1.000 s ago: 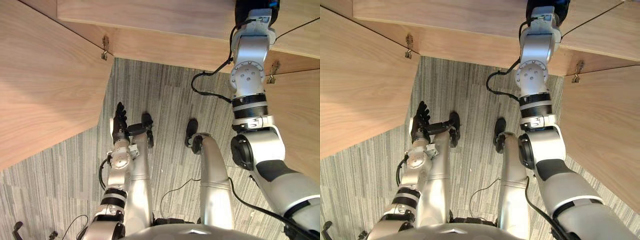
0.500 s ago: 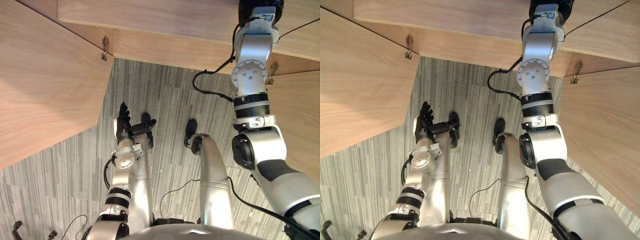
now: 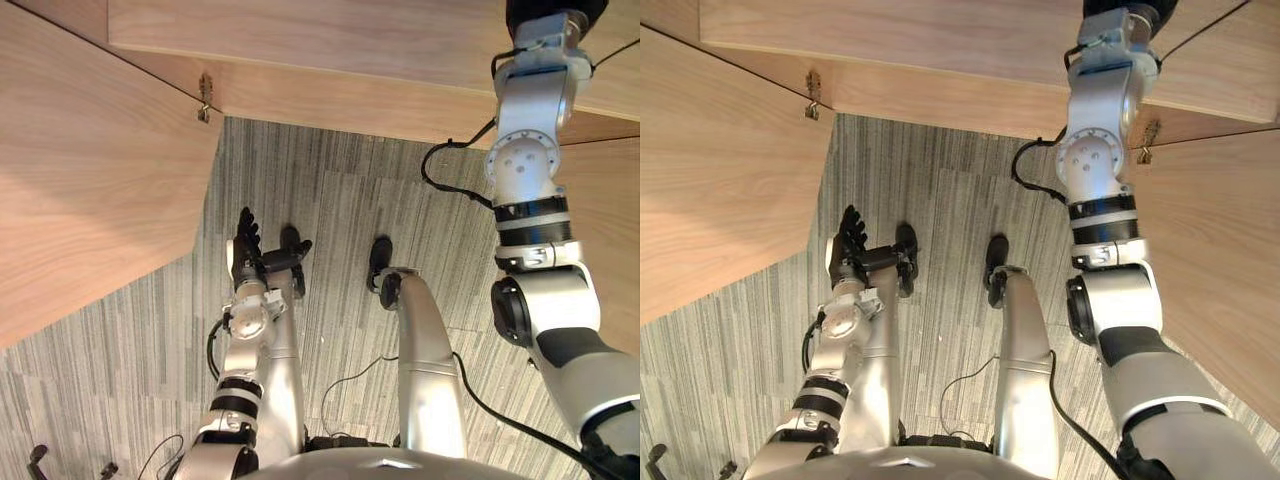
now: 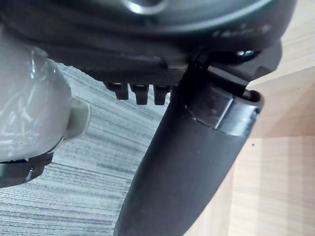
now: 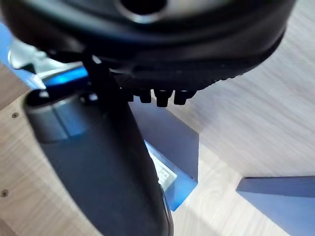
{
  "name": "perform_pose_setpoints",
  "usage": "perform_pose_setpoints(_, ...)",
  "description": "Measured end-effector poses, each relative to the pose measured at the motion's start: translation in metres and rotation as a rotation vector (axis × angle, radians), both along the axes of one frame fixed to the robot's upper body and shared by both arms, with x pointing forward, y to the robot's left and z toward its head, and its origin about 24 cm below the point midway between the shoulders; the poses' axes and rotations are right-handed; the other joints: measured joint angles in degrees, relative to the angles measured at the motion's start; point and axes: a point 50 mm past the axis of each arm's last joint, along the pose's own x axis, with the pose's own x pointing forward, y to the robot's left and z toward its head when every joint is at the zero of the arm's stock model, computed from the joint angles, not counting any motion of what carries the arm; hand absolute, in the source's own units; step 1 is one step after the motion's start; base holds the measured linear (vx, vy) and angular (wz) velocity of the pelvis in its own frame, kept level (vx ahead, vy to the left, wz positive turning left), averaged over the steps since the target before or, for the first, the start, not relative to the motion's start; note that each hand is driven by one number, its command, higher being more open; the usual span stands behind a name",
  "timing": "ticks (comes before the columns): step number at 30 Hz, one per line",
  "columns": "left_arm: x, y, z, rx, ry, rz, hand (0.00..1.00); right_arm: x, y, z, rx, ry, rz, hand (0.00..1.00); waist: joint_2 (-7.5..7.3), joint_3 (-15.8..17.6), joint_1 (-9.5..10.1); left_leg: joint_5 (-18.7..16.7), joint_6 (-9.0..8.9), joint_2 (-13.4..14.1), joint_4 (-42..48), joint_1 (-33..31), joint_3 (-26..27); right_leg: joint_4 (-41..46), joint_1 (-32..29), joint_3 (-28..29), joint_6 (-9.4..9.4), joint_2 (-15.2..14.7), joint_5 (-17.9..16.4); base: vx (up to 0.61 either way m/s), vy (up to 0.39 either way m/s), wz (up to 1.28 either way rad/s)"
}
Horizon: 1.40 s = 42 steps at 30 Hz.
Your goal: Walk over to the cabinet, pick up the folder, carry it to the office cabinet, place the folder inside the office cabinet, then close the office cabinet door
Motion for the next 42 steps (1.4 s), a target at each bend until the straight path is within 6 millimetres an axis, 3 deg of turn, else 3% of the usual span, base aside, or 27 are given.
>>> perform_pose_setpoints(4,0.0,0.003,0.0,0.011,-0.001,-0.013,1.0,0.0,-0.012,-0.013,-0.115,0.021,-0.033,1.0,-0.48,0.27,-0.45,0.03,0.06,0.16,-0.83,0.53,0.33,-1.49,0.7,0.14,0.28,0.13,0.54,0.02,0.065,-0.04)
perform_pose_setpoints(17,-0.001,0.009,-0.002,0.032,0.008,-0.025,1.0,-0.011,-0.021,-0.043,-0.141,0.021,0.052,1.0,-1.54,0.85,-0.54,0.03,0.09,0.91,-2.1,2.69,1.64,-3.65,2.66,0.5,0.68,0.52,1.26,0.01,0.052,-0.04)
perform_pose_setpoints(23,-0.001,0.014,0.001,0.053,-0.005,-0.034,1.0,-0.02,-0.024,-0.055,-0.494,0.059,0.049,1.0,-2.36,1.29,-0.79,0.03,0.1,1.09,-2.51,2.82,1.77,-3.99,2.74,0.44,0.63,0.61,1.34,0.02,0.039,-0.01)
perform_pose_setpoints(29,-0.006,0.019,-0.004,0.071,0.008,-0.053,1.0,-0.025,-0.022,-0.083,-0.935,0.126,0.092,1.0,-2.9,1.57,-1.21,-0.14,0.39,1.12,-3.77,4.84,1.78,-5.79,5.3,-0.04,0.58,0.58,1.38,0.04,0.045,0.02)
perform_pose_setpoints(34,-0.008,0.019,-0.008,0.099,0.018,-0.086,1.0,-0.032,-0.031,-0.078,-1.208,0.123,0.021,1.0,-3.01,1.5,-0.82,-0.39,0.82,1.07,-4.34,5.66,2.75,-6.86,6.32,-0.09,0.64,0.18,1.41,0.04,0.055,0.01)
perform_pose_setpoints(42,-0.01,0.023,-0.014,0.118,0.042,-0.1,1.0,-0.034,-0.03,-0.083,-1.483,0.115,-0.076,1.0,-3.75,0.99,-0.65,-0.54,1.08,1.26,-5.02,7.2,4.19,-7.5,7.67,0.08,0.77,-0.21,1.49,0.04,0.031,-0.01)
